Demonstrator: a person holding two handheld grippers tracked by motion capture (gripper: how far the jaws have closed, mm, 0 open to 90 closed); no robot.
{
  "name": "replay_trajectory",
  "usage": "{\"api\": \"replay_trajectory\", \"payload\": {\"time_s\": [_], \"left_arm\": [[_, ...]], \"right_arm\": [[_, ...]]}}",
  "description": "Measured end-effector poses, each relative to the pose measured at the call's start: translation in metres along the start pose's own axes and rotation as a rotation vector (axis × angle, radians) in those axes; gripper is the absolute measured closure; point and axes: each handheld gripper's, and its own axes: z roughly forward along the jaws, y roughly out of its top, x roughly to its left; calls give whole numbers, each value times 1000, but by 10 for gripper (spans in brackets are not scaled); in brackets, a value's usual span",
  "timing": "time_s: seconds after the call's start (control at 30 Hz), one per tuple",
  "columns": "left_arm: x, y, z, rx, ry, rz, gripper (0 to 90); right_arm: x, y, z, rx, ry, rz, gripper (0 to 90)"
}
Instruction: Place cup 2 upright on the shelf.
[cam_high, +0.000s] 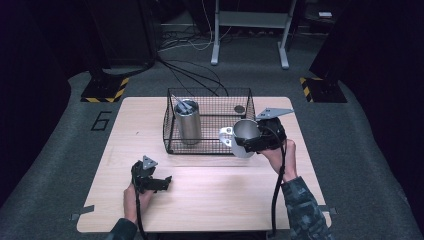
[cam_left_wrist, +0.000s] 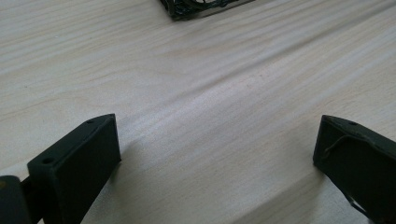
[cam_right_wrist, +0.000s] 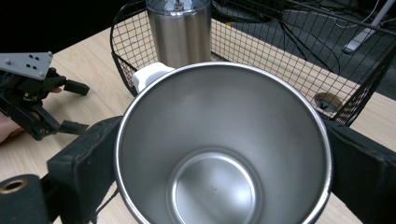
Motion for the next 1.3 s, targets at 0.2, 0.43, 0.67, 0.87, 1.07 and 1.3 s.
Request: {"api": "replay_trajectory", "payload": {"time_s": [0.2, 0.43, 0.67, 0.87, 1.07, 1.3], "left_arm": [[0, 0, 0, 4, 0, 6, 4], [0, 0, 0, 1, 0, 2, 4], [0, 0, 0, 0, 0, 1, 4], [0, 0, 0, 0, 0, -1, 4], [0, 0, 0, 8, -5, 12, 4], [0, 0, 0, 8, -7, 7, 4]], "right_arm": [[-1, 10, 0, -8, -3, -3, 56], [-1, 20, 1, -10, -11, -26, 56], [-4, 28, 5, -4, -19, -44, 56], [-6, 35, 6, 0, -28, -34, 56], [-8, 43, 10, -1, -35, -36, 56], [-9, 49, 16, -2, -40, -36, 56]]}}
